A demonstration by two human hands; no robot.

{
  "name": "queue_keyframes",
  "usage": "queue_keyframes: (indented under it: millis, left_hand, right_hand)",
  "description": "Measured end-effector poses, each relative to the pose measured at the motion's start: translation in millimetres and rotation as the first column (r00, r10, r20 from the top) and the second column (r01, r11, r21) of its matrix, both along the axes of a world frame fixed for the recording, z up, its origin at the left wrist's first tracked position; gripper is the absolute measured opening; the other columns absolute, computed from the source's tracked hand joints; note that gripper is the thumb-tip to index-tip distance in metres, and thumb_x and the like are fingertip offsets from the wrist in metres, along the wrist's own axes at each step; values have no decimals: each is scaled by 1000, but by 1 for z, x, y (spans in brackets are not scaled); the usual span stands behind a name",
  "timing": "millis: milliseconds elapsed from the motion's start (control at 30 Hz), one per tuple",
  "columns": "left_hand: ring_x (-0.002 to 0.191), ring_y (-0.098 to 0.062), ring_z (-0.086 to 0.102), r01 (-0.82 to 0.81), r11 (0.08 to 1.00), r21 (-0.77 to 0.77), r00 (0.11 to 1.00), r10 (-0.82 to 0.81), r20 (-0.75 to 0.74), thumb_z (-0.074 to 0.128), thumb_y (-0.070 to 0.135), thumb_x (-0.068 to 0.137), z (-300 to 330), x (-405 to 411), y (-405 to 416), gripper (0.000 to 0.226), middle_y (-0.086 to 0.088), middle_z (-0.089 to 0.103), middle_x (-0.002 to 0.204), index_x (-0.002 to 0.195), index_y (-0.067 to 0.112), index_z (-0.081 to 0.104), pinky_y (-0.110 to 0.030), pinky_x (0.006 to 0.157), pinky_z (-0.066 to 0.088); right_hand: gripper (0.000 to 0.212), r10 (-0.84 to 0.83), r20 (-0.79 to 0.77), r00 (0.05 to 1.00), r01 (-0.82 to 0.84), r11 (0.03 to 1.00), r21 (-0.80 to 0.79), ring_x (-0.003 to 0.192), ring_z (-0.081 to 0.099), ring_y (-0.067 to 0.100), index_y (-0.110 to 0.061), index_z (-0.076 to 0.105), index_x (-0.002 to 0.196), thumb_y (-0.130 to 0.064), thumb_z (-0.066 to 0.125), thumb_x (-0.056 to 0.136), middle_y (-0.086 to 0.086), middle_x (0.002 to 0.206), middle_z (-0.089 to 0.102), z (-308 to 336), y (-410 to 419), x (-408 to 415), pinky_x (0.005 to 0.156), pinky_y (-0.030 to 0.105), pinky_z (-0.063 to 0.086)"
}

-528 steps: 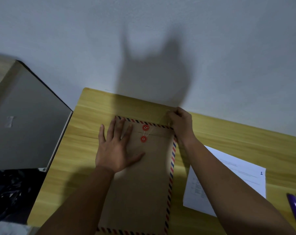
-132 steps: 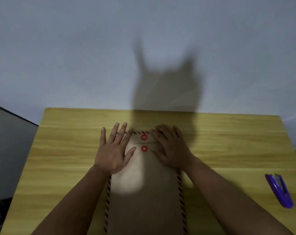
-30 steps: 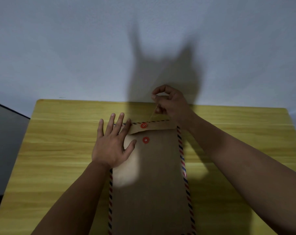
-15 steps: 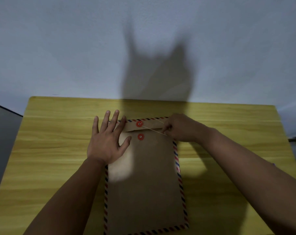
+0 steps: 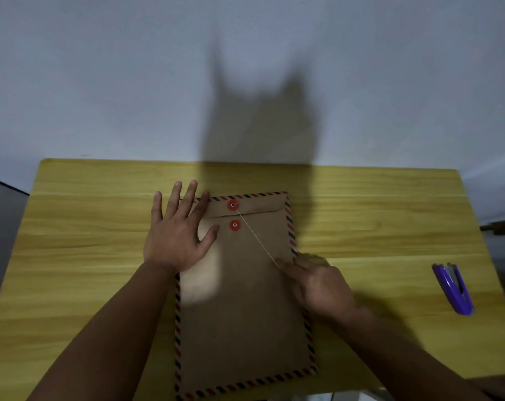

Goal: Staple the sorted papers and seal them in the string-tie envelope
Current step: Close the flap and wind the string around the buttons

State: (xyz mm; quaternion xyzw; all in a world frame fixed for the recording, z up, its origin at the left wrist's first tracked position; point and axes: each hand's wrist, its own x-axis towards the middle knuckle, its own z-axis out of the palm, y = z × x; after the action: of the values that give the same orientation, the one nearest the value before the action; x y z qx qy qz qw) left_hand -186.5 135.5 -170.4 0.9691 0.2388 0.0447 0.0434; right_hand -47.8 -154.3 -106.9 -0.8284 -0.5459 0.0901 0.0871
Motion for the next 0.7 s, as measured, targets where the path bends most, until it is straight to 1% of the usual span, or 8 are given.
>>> queue_keyframes:
  millis: [200, 300, 400, 500, 533, 567, 633, 700]
  left_hand:
    - [165, -27, 1, 2, 1000, 2, 1000, -2, 10, 28, 69, 101, -2, 0, 0, 76, -3, 14, 177, 166, 29, 27, -64, 129, 6]
    - [165, -27, 1, 1, 1000, -10, 1000, -1, 9, 29, 69, 101, 0, 0, 0, 77, -4, 14, 177, 166, 28, 27, -64, 129, 6]
    - [165, -27, 0, -1, 1000, -24, 1000, 1, 4, 29, 69, 100, 2, -1, -1, 77, -4, 14, 177, 166, 28, 26, -64, 129, 5]
    - [165, -27, 0, 0, 1000, -27, 1000, 0, -1, 28, 69, 100, 4, -1, -2, 78, -4, 13, 177, 167, 28, 26, -64, 129, 4]
    - [165, -28, 0, 0, 1000, -31, 1000, 0, 4, 28, 69, 100, 4, -1, -2, 78, -4, 13, 177, 166, 28, 26, -64, 129, 4]
    - [165, -28, 1, 0, 999, -34, 1000, 0, 9, 29, 69, 100, 4, -1, -2, 77, -4, 14, 177, 166, 28, 26, -64, 129, 4]
    - [165, -28, 2, -3, 1000, -31, 1000, 4, 14, 29, 69, 100, 3, -1, -2, 77, -4, 15, 177, 166, 29, 27, -64, 129, 5]
    - [165, -28, 2, -4, 1000, -27, 1000, 4, 12, 29, 69, 101, 2, -1, -1, 77, -4, 15, 177, 166, 29, 27, -64, 129, 5]
  right_hand:
    - [27, -64, -46, 997, 70, 984, 161, 70, 65, 18, -23, 68, 119, -38, 66, 97, -5, 85, 66, -10, 17, -9, 56, 29, 47]
    - [34, -154, -156, 976, 166, 984, 67, 88, 67, 19, -21, 65, 126, -40, 60, 98, -3, 104, 69, -9, 41, -12, 72, 33, 56]
    - [41, -260, -372, 891, 283, 959, 8, 103, 66, 21, -18, 61, 134, -25, 63, 93, 2, 116, 69, -6, 64, -15, 90, 38, 54]
    - [40, -353, -481, 803, 436, 897, 68, 71, 59, 1, -21, 66, 126, -21, 69, 86, -11, 78, 64, 6, 84, -15, 74, 25, 48]
    - [38, -378, -470, 798, 468, 879, 87, 65, 57, 1, -22, 66, 123, -25, 70, 85, -13, 69, 60, 9, 89, -14, 70, 25, 47]
    - [38, -404, -438, 803, 482, 873, 77, 68, 60, 3, -23, 67, 123, -30, 70, 87, -12, 71, 63, 13, 94, -12, 71, 27, 49]
    - [34, -455, -293, 841, 457, 887, -66, 91, 69, 20, -22, 66, 121, -35, 64, 89, -1, 95, 73, 19, 102, -9, 76, 33, 52]
    - [22, -440, -89, 894, 407, 878, -251, 97, 70, 27, -20, 65, 110, -29, 57, 92, 3, 104, 72, 26, 108, -4, 69, 33, 46]
